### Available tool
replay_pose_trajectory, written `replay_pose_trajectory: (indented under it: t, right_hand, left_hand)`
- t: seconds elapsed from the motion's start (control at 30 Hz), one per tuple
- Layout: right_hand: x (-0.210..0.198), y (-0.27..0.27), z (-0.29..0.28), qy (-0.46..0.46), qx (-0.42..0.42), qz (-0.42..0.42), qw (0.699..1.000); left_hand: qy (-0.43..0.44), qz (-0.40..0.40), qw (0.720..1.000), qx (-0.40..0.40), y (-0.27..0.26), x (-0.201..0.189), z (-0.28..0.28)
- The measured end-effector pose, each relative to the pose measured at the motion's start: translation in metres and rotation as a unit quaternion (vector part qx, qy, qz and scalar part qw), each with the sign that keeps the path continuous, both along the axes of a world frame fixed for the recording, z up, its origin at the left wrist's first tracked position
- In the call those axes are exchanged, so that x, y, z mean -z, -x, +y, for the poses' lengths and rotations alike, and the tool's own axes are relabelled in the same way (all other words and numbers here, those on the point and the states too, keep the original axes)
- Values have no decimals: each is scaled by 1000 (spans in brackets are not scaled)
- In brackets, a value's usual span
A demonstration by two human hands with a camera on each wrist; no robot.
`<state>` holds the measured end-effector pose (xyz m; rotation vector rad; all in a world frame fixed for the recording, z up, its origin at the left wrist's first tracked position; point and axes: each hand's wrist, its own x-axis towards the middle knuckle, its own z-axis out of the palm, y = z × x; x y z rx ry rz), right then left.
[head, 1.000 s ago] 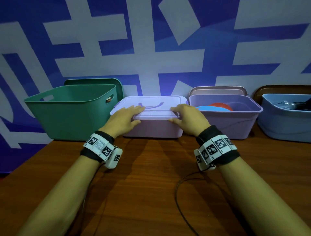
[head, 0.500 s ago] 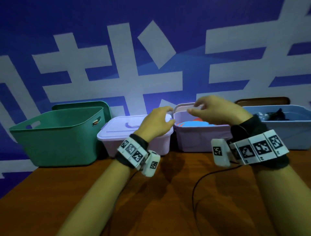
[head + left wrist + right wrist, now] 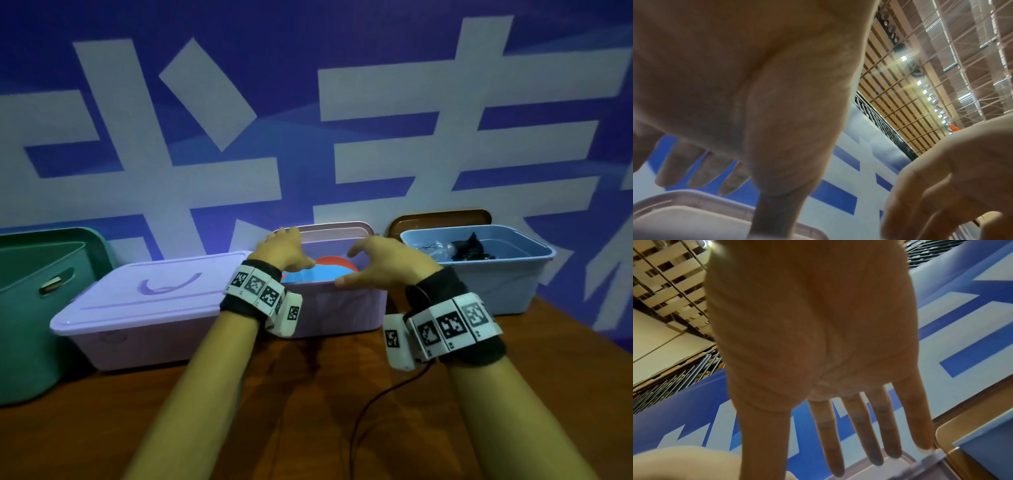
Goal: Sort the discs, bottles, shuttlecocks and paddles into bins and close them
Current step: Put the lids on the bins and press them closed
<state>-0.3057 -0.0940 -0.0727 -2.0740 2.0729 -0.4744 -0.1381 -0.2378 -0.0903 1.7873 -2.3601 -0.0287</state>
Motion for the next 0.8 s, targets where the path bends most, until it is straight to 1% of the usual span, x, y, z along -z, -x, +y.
replay_pose_trajectory:
  t: [0.1,0.23,0.37,0.43,0.5,0.67,0.8]
  right_hand:
    - [6,-3,-4,-23,-7,-7,1000]
    - [14,-2,-12,-24,4,0,1000]
    - [15,7,-11,3,36,-10,999]
    - [17,11,-11,16,46,-4,999]
    - [17,14,-12,21,49,1,999]
    - [19,13,-13,15,52,-2,999]
    - [25,11,-15,38,56,24,997]
  left_hand:
    - [-19,8,1000,-21,-7,11,-8]
    - [-24,72,997,-8,-11,25,-20]
    - [21,120,992,-23,-7,35,-23]
    - [25,123,992,-27,-7,36,-26]
    - [24,108,994,-24,-8,35,-26]
    - [89,108,990,-31,-13,34,-27]
    - [79,102,991,-31,-13,33,-27]
